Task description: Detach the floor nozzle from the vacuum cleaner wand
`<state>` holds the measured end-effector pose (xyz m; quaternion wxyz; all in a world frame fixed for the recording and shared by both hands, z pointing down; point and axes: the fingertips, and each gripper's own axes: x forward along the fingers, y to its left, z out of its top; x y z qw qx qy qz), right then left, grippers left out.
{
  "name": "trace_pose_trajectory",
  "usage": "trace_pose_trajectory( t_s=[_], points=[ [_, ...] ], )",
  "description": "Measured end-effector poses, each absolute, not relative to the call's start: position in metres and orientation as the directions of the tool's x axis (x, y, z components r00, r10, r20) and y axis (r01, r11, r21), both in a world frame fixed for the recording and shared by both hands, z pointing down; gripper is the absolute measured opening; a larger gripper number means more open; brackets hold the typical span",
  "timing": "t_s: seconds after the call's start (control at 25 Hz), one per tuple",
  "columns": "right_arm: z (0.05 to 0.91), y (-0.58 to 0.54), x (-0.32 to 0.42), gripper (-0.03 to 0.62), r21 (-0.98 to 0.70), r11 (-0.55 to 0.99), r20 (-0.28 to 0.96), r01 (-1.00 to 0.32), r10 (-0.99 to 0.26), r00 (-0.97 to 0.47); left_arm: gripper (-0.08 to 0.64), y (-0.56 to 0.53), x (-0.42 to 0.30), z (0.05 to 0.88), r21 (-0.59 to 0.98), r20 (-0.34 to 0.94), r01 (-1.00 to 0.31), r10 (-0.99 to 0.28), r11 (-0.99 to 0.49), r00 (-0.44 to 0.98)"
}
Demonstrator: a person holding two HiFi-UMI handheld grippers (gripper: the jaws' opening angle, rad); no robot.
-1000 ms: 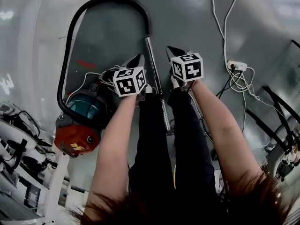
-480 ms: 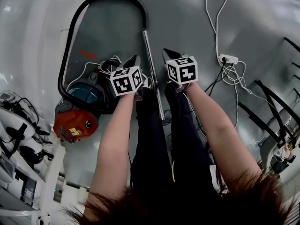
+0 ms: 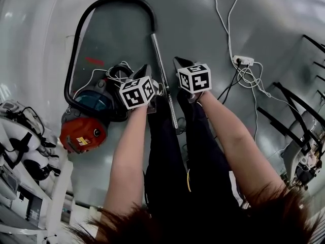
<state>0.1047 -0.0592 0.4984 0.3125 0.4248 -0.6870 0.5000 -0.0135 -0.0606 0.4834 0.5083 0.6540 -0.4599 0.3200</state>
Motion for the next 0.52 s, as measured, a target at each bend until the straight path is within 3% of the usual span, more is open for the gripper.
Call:
trace_pose_trajectory(
  t_s=[0.52],
  points=[
    [0.507, -0.052, 0.094, -0.003, -0.417, 0.156, 0.856, -0.895, -0.262, -0.445, 0.009, -0.045, -0.018, 0.502, 0.361, 0.899, -0.926, -0.223, -0.108, 0.377]
  ],
)
